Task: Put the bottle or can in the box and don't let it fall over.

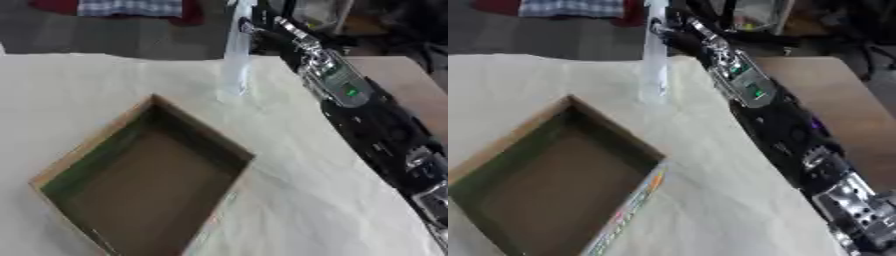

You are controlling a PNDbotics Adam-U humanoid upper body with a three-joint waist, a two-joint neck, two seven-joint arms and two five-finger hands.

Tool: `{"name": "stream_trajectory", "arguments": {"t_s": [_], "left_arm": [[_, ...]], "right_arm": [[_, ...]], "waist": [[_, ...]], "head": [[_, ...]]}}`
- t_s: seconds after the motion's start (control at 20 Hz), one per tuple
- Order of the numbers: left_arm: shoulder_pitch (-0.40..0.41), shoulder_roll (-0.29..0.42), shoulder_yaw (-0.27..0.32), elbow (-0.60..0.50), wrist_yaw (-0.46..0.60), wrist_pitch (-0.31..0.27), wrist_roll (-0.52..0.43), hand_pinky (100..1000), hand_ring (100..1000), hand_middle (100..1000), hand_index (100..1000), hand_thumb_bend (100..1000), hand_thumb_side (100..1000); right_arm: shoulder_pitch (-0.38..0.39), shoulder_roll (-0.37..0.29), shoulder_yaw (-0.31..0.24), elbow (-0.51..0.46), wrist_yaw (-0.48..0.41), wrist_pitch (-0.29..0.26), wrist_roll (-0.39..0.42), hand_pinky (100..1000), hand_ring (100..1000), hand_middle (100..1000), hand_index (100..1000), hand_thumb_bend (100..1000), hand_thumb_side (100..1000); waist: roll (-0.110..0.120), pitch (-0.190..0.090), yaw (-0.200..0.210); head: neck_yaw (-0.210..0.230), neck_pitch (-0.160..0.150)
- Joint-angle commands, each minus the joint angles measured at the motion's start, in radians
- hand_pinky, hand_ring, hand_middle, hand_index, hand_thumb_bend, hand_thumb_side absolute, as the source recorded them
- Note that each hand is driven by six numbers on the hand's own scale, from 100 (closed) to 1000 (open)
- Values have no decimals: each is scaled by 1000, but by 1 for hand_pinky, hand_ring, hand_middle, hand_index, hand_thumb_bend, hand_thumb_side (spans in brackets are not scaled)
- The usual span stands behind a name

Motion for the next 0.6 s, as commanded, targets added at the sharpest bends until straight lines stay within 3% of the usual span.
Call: {"name": "stream_trajectory", "arguments": {"t_s": [0.05, 0.6], "left_arm": [[-3, 17, 13, -20, -7, 0, 2, 1000, 1000, 1000, 755, 232, 660], [-6, 16, 15, -21, -12, 1, -2, 1000, 1000, 1000, 756, 230, 666]], "right_arm": [[-16, -36, -10, -25, 4, 3, 2, 1000, 1000, 1000, 996, 100, 523], [-20, -46, -20, -26, 5, 11, -9, 1000, 1000, 1000, 980, 100, 530]], "waist": [[3, -15, 2], [-10, 0, 19]], "head": [[-4, -15], [-20, -33]]}}
